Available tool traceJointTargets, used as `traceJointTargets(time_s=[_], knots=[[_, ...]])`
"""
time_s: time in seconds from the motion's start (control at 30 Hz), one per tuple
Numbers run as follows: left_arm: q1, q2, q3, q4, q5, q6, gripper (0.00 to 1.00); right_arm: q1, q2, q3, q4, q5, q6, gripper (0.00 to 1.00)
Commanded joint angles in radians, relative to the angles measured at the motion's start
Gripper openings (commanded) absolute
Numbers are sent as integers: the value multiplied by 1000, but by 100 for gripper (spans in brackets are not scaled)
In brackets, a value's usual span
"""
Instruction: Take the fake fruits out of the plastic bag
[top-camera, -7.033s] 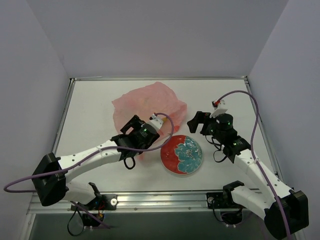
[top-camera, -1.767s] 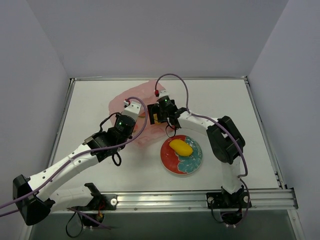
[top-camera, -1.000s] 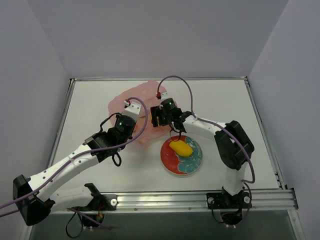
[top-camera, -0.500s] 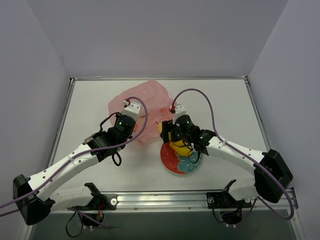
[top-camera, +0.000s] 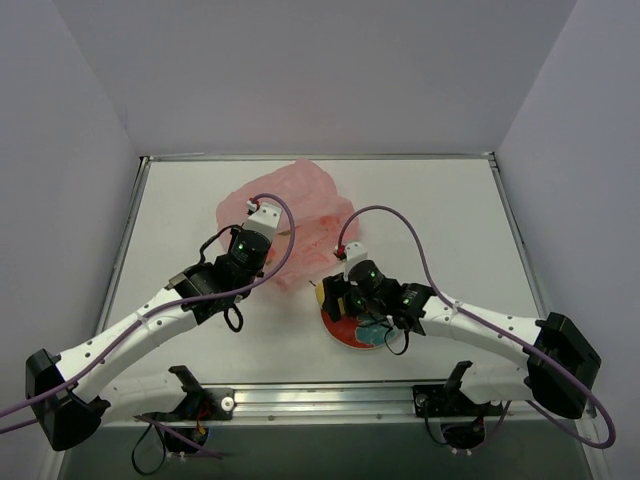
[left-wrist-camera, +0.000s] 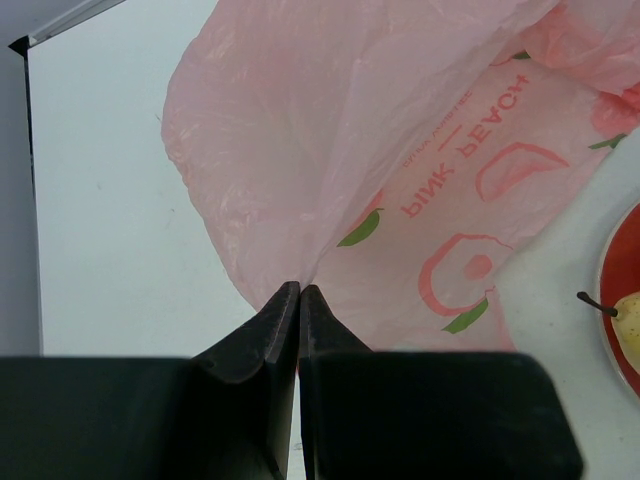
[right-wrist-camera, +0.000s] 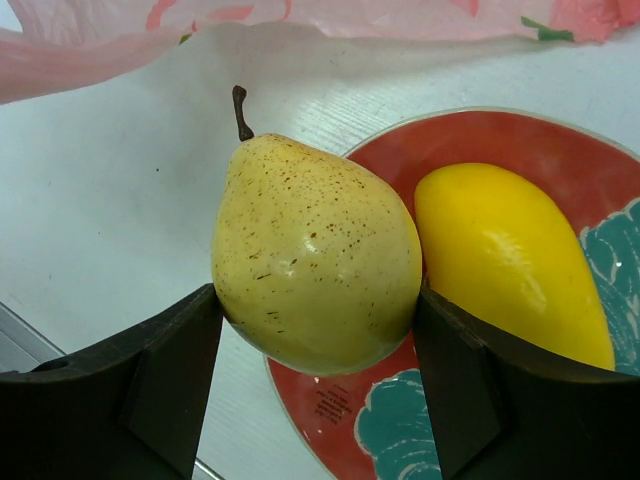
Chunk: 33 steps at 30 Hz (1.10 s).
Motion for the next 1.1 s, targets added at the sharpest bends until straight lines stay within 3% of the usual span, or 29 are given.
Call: traceJointTargets(time_s=[0.0,0.07,0.2,0.6,0.9,1.07], knots=[[-4,-14,46,-7,-21,-9,2,21,14,-3,-18,29,12,53],[-4,-16,46,-9,-23,-9,2,29,27,-2,-16,34,13,59],[-4,-21,46,-7,-23,-9,2,38,38,8,-22,46,15,100],[-4,-19,44,-9,-18,-11,2,58,-20,196,-70,78,-42,100],[-6,-24,43,-9,-21,-10,2,24,224,454,-35,264,-88,100],[-8,-33,35,4,-23,-8,2,-109,357,511,76,36,-62,100]])
